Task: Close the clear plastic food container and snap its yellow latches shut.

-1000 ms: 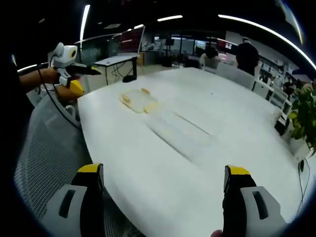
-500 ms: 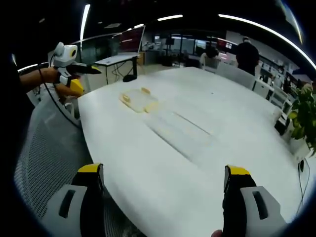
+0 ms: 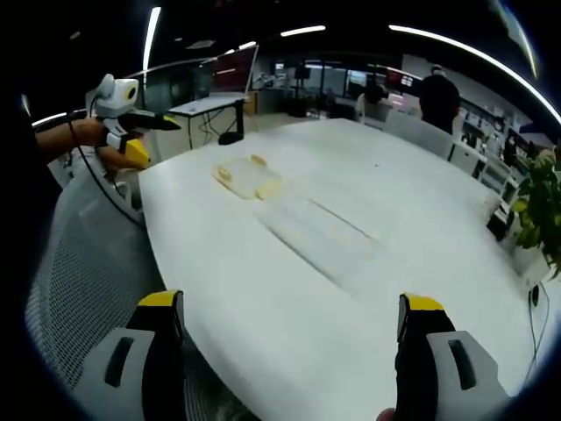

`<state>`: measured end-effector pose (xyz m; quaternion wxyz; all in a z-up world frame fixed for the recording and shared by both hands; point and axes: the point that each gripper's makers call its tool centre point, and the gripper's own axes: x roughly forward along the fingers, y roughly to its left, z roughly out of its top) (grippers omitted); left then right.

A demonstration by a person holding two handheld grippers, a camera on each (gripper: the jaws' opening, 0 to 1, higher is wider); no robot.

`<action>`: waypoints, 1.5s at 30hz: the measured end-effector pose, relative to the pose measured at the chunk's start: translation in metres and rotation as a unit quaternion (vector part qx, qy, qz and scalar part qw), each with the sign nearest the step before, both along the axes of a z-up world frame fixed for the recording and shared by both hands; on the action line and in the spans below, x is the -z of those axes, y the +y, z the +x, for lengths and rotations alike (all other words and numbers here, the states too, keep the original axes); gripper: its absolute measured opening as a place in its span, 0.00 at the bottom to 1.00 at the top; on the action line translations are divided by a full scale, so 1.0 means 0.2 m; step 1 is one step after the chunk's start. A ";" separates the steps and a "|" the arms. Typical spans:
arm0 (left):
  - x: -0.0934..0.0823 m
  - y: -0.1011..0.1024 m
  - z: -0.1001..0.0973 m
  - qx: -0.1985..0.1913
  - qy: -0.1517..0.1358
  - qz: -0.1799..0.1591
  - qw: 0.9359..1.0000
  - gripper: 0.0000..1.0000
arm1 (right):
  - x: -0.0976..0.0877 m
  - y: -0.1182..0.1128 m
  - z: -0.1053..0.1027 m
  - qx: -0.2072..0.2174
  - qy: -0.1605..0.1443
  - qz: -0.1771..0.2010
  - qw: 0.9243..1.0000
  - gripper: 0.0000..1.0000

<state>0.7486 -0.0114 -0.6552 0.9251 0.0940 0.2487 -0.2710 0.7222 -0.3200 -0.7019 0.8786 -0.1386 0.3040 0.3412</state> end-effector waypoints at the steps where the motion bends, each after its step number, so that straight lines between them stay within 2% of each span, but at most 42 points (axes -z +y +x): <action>1: 0.00 0.00 0.00 0.000 0.000 0.000 1.000 0.99 | 0.00 0.00 0.00 0.000 0.000 0.000 1.000 1.00; 45: 0.00 0.01 0.00 0.003 0.000 0.001 1.000 0.99 | 0.00 -0.03 -0.01 0.008 0.005 -0.005 1.000 1.00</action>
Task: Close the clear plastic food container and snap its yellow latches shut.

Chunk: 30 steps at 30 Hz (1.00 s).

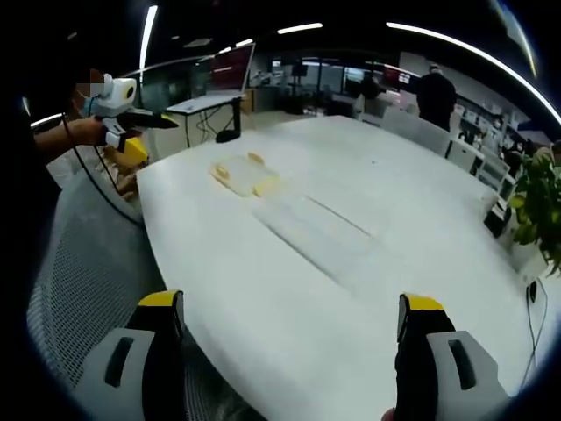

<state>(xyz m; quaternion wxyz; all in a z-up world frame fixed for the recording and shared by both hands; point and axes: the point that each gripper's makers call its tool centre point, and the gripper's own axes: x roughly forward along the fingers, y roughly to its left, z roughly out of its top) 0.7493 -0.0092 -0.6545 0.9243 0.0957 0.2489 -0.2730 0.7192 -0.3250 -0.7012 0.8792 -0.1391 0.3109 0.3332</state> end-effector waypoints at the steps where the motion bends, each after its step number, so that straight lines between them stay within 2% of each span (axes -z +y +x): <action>1: 0.00 0.00 0.00 0.000 0.000 0.000 1.000 0.99 | 0.00 0.00 0.00 0.000 0.000 0.001 1.000 1.00; 16: 0.01 0.03 0.02 0.011 0.004 0.011 1.000 0.99 | -0.01 -0.01 0.01 -0.016 0.009 -0.011 1.000 0.99; 30: -0.01 0.08 0.09 0.028 0.005 0.025 0.999 0.99 | -0.05 -0.01 0.06 -0.047 0.014 -0.024 0.999 0.99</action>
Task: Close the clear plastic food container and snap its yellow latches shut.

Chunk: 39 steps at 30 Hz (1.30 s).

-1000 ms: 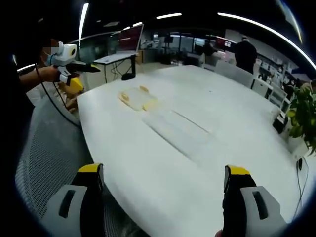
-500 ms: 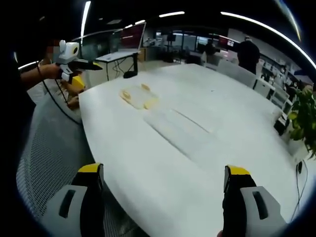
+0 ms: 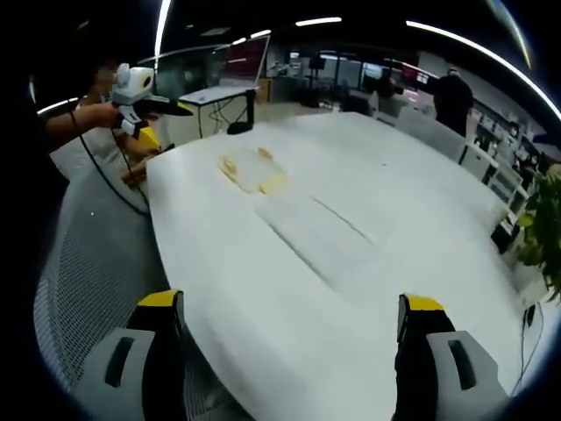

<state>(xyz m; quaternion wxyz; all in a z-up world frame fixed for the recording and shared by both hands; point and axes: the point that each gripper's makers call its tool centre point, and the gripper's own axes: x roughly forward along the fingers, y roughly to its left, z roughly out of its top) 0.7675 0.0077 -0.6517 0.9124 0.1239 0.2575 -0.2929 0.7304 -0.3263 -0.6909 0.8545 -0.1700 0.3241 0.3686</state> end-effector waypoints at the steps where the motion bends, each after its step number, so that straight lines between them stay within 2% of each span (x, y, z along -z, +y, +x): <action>1: 0.00 0.01 0.00 0.001 0.000 0.001 1.000 0.99 | 0.00 0.00 0.01 -0.002 0.000 -0.001 1.000 0.99; 11: -0.02 0.06 0.06 0.021 0.001 0.016 1.000 0.99 | -0.05 0.02 0.07 -0.029 0.002 -0.009 1.000 0.99; 26: -0.02 0.12 0.16 0.051 0.007 0.044 0.998 0.97 | -0.14 0.14 0.20 -0.098 0.003 -0.025 0.995 0.96; 34: 0.01 0.12 0.21 0.073 0.014 0.057 0.996 0.96 | -0.13 0.20 0.27 -0.133 0.013 -0.047 0.990 0.96; 39: 0.02 0.13 0.24 0.083 0.018 0.067 0.994 0.96 | -0.13 0.23 0.32 -0.144 0.015 -0.049 0.988 0.95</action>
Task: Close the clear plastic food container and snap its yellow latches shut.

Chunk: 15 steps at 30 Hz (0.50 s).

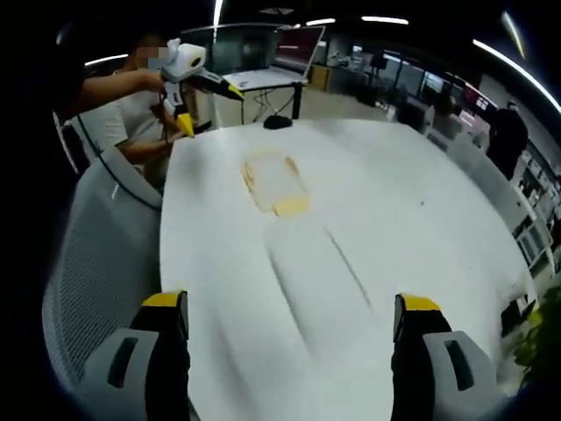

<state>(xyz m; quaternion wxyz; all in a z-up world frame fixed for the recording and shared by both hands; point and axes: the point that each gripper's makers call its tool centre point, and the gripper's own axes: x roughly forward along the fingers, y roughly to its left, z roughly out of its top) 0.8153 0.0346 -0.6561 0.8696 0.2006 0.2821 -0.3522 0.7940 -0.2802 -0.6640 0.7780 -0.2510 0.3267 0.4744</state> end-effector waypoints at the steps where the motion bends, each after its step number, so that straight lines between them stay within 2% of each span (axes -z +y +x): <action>1: 0.00 0.00 0.01 0.003 0.000 0.002 1.000 0.95 | 0.00 0.01 0.01 -0.003 0.000 -0.001 1.000 0.95; 15: 0.05 0.03 0.08 0.025 0.009 0.025 0.999 0.92 | -0.01 0.12 0.17 -0.052 -0.004 -0.026 0.998 0.92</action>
